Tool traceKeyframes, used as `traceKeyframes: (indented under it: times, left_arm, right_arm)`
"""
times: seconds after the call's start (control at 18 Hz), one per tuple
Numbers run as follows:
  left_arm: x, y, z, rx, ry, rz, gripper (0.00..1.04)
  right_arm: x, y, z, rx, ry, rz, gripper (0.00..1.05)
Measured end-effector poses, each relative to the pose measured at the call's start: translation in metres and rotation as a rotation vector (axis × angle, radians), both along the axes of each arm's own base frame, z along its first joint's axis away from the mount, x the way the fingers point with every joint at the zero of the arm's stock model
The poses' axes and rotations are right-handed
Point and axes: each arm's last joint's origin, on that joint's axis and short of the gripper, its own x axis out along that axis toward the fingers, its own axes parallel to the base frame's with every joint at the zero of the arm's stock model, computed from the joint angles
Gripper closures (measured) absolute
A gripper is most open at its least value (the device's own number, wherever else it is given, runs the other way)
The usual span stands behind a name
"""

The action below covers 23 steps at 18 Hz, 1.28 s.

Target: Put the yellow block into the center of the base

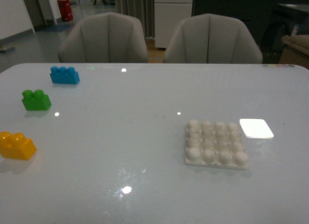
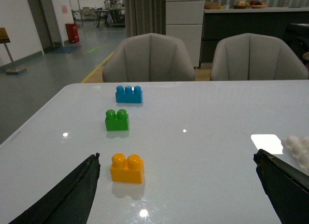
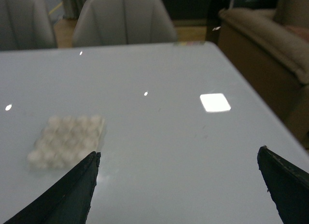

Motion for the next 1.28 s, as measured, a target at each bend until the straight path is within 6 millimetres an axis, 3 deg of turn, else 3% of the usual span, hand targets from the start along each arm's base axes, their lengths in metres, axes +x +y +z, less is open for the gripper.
traceKeyframes:
  times: [0.11, 0.17, 0.22, 0.28, 0.39, 0.56, 0.78, 1.06, 1.28]
  left_arm:
    - [0.000, 0.000, 0.000, 0.000, 0.001, 0.000, 0.07]
    - [0.000, 0.000, 0.000, 0.000, 0.001, 0.000, 0.07]
    - [0.000, 0.000, 0.000, 0.000, 0.001, 0.000, 0.07]
    - [0.000, 0.000, 0.000, 0.000, 0.001, 0.000, 0.07]
    - [0.000, 0.000, 0.000, 0.000, 0.001, 0.000, 0.07]
    - [0.000, 0.000, 0.000, 0.000, 0.001, 0.000, 0.07]
    - [0.000, 0.000, 0.000, 0.000, 0.001, 0.000, 0.07]
    - [0.000, 0.000, 0.000, 0.000, 0.001, 0.000, 0.07]
    - [0.000, 0.000, 0.000, 0.000, 0.001, 0.000, 0.07]
  right_arm:
    - [0.026, -0.013, 0.045, -0.036, -0.131, -0.044, 0.06]
    - [0.072, -0.017, 0.076, -0.057, -0.166, -0.016, 0.06]
    - [0.100, -0.017, 0.082, -0.052, -0.123, 0.000, 0.06]
    - [0.137, -0.015, 0.083, -0.042, -0.047, 0.023, 0.06]
    - [0.184, -0.010, 0.074, -0.022, 0.090, 0.046, 0.06]
    - [0.248, 0.005, 0.028, 0.034, 0.356, 0.079, 0.06]
    - [0.271, 0.041, -0.047, 0.099, 0.652, 0.142, 0.06]
    - [0.288, 0.071, -0.076, 0.147, 0.755, 0.173, 0.06]
    - [0.305, 0.083, -0.085, 0.222, 0.793, 0.158, 0.06]
